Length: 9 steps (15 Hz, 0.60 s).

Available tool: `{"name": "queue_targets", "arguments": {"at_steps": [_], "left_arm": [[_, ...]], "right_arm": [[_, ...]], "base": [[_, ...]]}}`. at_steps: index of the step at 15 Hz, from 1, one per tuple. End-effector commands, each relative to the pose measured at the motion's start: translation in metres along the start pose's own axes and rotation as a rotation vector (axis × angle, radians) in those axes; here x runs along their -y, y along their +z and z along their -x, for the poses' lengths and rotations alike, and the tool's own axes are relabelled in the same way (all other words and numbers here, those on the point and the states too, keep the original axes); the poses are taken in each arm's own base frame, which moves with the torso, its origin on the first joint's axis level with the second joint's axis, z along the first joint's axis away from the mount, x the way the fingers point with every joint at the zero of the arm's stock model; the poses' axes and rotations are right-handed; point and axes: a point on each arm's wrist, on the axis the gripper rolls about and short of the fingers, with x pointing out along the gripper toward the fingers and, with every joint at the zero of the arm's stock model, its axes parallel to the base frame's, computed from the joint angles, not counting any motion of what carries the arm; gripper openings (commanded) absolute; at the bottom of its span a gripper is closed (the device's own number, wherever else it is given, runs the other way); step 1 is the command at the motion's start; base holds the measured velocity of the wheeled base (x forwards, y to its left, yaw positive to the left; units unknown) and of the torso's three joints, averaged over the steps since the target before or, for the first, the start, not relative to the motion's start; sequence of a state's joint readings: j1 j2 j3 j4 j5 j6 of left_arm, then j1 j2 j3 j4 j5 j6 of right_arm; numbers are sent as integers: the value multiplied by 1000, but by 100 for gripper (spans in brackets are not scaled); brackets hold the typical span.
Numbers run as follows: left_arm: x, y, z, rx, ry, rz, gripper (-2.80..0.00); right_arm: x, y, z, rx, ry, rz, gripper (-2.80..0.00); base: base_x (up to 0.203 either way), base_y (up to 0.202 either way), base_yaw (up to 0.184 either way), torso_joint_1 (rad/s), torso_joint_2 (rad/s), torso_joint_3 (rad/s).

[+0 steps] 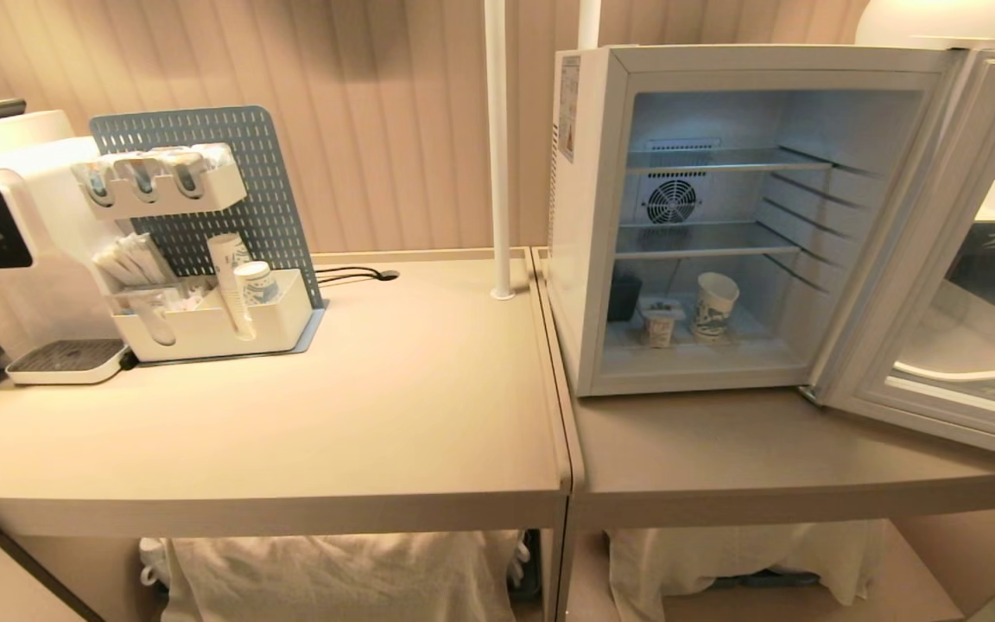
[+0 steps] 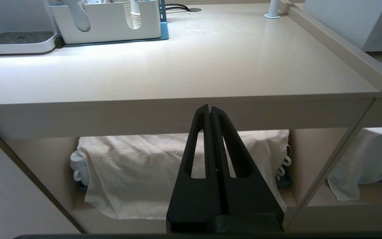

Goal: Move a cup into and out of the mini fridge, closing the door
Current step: Take the yoghurt out of the freezer

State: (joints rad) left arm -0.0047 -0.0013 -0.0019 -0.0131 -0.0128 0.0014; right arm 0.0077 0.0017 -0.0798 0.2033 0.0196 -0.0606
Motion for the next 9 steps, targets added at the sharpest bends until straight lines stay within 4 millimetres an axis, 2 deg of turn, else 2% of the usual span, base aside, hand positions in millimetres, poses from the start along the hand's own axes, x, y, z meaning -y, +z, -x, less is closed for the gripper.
{"name": "queue_targets", "arguments": {"at_steps": [1,3,6,7,8,9], "left_arm": [[0,0,0,1,-1,0,-280],[0,0,0,5,-1,1,-280],[0,0,0,5,0,1,-280],[0,0,0,5,-1,1,-280],[0,0,0,5,0,1,-280],[0,0,0,5,1,1,-280]], "right_arm": [[0,0,0,-1,0,1,-280],[0,0,0,-2,1,1,-280],[0,0,0,5,2,-9,-280],[0,9,3,50,0,-13,-280],[1,28,10,113,-3,-14,-280],[3,57,20,175,-8,-18,-280]], "base": [[167,0,3,2,-12,7],[137,0,0,9,10,-6],[0,0,0,0,0,0],[0,0,0,0,0,0],[0,0,0,0,0,0],[0,0,0,0,0,0]]}}
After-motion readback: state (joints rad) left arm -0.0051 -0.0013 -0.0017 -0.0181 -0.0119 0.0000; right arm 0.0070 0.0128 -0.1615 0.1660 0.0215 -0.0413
